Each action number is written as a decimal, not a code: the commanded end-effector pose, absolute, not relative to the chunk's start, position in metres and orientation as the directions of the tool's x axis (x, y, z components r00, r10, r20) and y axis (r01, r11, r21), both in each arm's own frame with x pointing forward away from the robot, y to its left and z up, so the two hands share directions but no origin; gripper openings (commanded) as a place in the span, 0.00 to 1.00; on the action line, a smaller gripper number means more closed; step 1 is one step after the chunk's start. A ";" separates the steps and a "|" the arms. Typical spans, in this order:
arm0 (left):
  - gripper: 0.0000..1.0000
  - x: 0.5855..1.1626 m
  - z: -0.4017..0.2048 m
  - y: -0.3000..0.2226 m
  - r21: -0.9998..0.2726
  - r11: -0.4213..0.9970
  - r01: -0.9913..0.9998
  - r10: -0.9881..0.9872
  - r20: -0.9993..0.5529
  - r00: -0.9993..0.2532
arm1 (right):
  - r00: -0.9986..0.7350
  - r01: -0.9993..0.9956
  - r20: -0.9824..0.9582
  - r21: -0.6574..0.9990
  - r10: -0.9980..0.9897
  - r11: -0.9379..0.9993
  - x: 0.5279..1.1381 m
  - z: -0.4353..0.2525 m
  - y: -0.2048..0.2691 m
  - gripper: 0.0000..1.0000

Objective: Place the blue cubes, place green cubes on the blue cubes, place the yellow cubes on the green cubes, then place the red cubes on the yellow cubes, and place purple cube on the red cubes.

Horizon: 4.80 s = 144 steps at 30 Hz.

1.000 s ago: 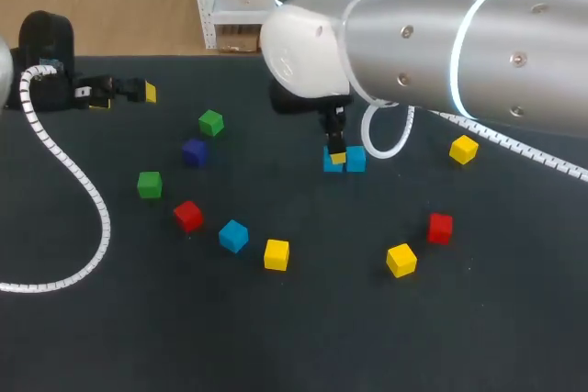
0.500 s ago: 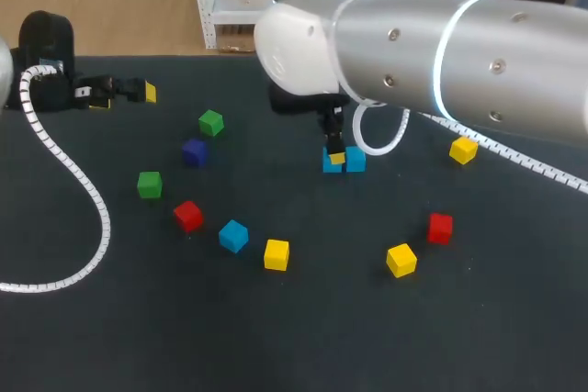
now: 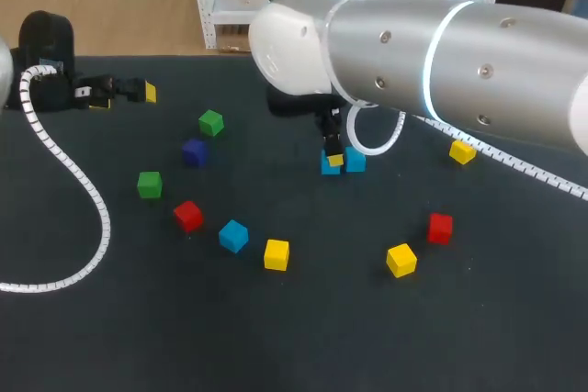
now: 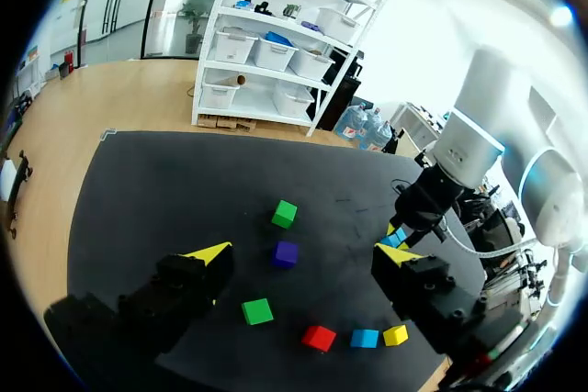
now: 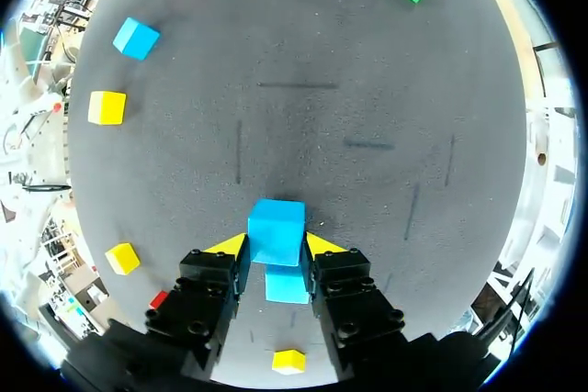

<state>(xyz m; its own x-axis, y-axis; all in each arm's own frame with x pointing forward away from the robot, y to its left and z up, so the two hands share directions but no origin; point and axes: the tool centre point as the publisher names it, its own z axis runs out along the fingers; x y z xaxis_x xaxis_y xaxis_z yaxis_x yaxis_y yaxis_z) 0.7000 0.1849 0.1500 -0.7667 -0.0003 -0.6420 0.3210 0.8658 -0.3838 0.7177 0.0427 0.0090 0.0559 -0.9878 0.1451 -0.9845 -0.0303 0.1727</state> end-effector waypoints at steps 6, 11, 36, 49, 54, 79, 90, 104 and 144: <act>1.00 0.700 0.150 0.185 -0.383 0.866 0.321 0.000 -0.642 -0.767 | 0.053 -0.983 0.148 0.180 -0.988 -0.026 0.722 0.007 0.040 0.00; 1.00 0.700 0.150 0.185 -0.383 0.866 0.321 0.000 -0.642 -0.767 | 0.053 -0.983 0.150 0.183 -0.987 -0.025 0.722 0.007 0.039 0.00; 1.00 0.700 0.150 0.185 -0.383 0.866 0.321 0.000 -0.642 -0.767 | 0.052 -0.984 0.161 0.174 -0.986 -0.024 0.727 0.007 0.041 0.00; 1.00 0.700 0.150 0.185 -0.383 0.866 0.321 0.000 -0.642 -0.767 | 0.057 -0.982 0.162 0.187 -0.985 -0.026 0.726 0.006 0.041 0.00; 1.00 0.700 0.150 0.185 -0.383 0.866 0.321 0.000 -0.642 -0.767 | 0.055 -0.982 0.162 0.188 -0.985 -0.024 0.725 0.005 0.040 0.05; 1.00 0.700 0.150 0.185 -0.383 0.866 0.321 0.000 -0.642 -0.767 | 0.053 -0.987 0.163 0.157 -0.985 -0.027 0.728 0.010 0.042 1.00; 1.00 0.700 0.150 0.185 -0.383 0.866 0.321 0.000 -0.642 -0.767 | 0.070 -0.985 0.171 0.166 -0.983 -0.042 0.727 0.007 0.045 0.54; 1.00 0.700 0.150 0.185 -0.383 0.866 0.321 0.000 -0.642 -0.767 | 0.085 -0.983 0.175 0.178 -0.981 -0.053 0.725 0.005 0.045 0.27; 1.00 0.700 0.150 0.185 -0.383 0.866 0.321 0.000 -0.642 -0.767 | 0.082 -0.981 0.175 0.185 -0.981 -0.049 0.730 0.001 0.048 1.00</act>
<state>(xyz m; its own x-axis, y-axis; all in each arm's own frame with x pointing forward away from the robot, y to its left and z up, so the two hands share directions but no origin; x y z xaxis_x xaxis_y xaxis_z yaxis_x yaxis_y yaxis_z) 0.7000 0.1849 0.1500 -0.7667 -0.0003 -0.6420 0.3210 0.8658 -0.3838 0.7267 0.0472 0.0016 0.0814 -0.9812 0.1748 -0.9827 -0.0497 0.1786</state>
